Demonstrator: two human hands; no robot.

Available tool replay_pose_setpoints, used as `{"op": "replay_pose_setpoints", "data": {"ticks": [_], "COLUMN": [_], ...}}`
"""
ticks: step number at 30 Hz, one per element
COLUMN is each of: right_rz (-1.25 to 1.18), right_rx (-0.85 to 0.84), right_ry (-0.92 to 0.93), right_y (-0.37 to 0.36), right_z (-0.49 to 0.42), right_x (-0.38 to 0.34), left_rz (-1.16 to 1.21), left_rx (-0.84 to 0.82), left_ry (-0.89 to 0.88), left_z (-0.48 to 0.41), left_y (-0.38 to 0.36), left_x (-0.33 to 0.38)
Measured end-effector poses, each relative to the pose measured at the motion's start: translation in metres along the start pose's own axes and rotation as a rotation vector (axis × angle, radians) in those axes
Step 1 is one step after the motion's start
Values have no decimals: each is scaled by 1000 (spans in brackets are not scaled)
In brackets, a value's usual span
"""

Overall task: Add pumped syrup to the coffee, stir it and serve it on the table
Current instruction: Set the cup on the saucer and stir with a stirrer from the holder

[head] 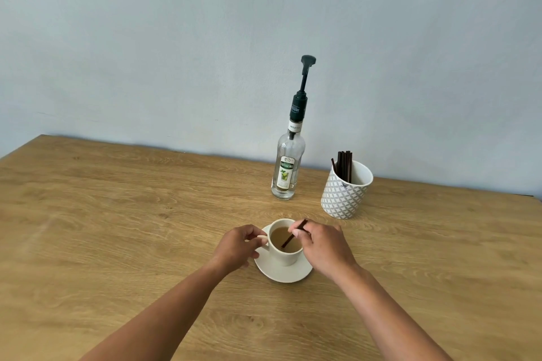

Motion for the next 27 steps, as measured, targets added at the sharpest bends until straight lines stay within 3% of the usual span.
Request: {"op": "replay_pose_setpoints", "data": {"ticks": [5, 12, 17, 23, 27], "right_rz": [84, -45, 54, -76, 40], "right_rx": [25, -6, 23, -12, 3], "right_ry": [2, -7, -6, -28, -21], "right_y": [5, 0, 6, 1, 2], "right_z": [3, 3, 3, 3, 5], "right_x": [0, -1, 3, 3, 0], "left_rz": [10, -7, -5, -9, -13], "left_rx": [0, -1, 3, 13, 17], "left_ry": [3, 1, 3, -1, -9], "left_z": [1, 1, 3, 4, 4], "left_y": [0, 0, 0, 1, 1], "left_x": [0, 1, 3, 4, 4]}}
Point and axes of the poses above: each hand's wrist, its own z-axis away from the middle knuckle, its own y-axis out of the back of the hand, x = y × z, the point moved 10 cm from there along -z, towards the middle knuckle, and after that the axes turned 3 degrees about z, right-handed, at the moved point
